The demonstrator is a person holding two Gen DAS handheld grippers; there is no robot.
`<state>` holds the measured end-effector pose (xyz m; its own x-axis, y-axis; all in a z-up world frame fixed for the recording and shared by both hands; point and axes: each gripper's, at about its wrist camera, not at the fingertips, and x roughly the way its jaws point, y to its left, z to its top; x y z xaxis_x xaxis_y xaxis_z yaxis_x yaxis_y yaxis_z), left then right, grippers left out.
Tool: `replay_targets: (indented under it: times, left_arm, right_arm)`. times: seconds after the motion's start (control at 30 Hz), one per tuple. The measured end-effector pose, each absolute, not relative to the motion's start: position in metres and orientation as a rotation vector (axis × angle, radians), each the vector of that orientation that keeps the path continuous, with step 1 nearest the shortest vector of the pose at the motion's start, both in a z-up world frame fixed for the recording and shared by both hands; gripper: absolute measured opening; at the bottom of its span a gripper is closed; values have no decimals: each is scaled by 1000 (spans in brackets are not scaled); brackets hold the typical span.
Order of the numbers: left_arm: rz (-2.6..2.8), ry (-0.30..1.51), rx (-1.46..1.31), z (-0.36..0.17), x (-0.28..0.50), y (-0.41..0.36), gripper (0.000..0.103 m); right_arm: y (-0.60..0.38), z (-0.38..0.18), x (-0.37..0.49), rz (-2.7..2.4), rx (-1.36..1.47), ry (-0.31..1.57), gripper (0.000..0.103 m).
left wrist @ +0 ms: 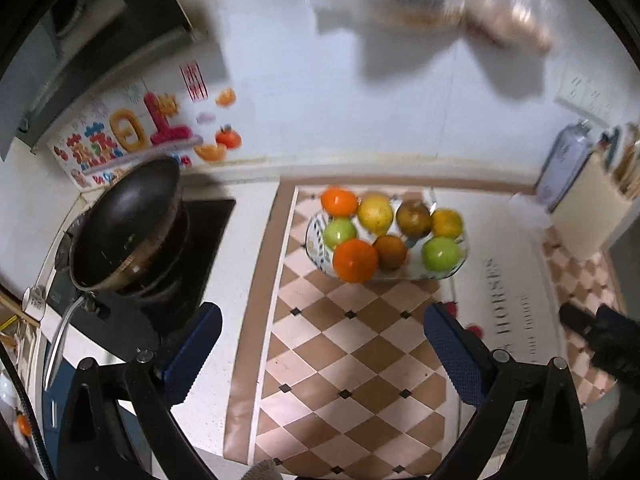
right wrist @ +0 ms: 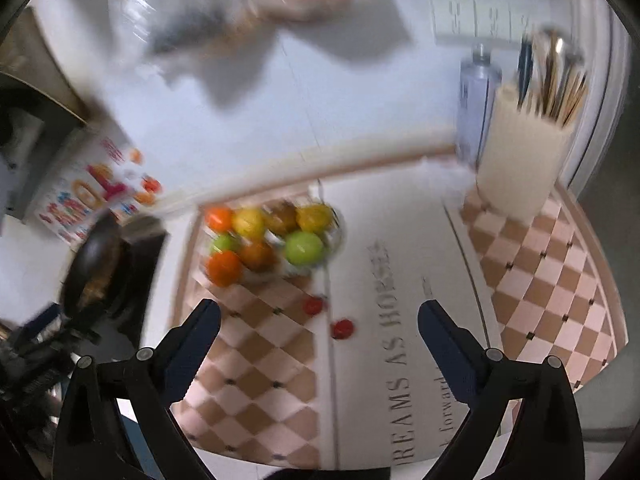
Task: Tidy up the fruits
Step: 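Grasp a cherry tomato with the right tool while the left tool grasps the other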
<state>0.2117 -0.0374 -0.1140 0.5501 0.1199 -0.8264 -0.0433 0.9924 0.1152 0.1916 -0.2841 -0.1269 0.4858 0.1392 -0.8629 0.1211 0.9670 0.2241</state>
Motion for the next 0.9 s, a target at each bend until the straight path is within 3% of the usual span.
replay_targets:
  times: [0.07,0.23,0.43,0.57,0.9]
  left_arm:
    - [104,1047,89,-136,228,-44,103]
    - [101,1172,100,-184,260,-60,103]
    - [81,1265,103,-223,283,-79,103]
    - [41,1310,81,-239,294,-93,103]
    - [-147,1400,123,-283,319,-154,103]
  right_arm:
    - [-290,-170,210,7,263,1153,100]
    - [-288,-258,239,104,320,1282,73]
    - [-277,-313,256,168,342,1334,63]
    - [-269,-324,259,209,294,1336,34]
    - [-324,-295,241,122,323,1259,34]
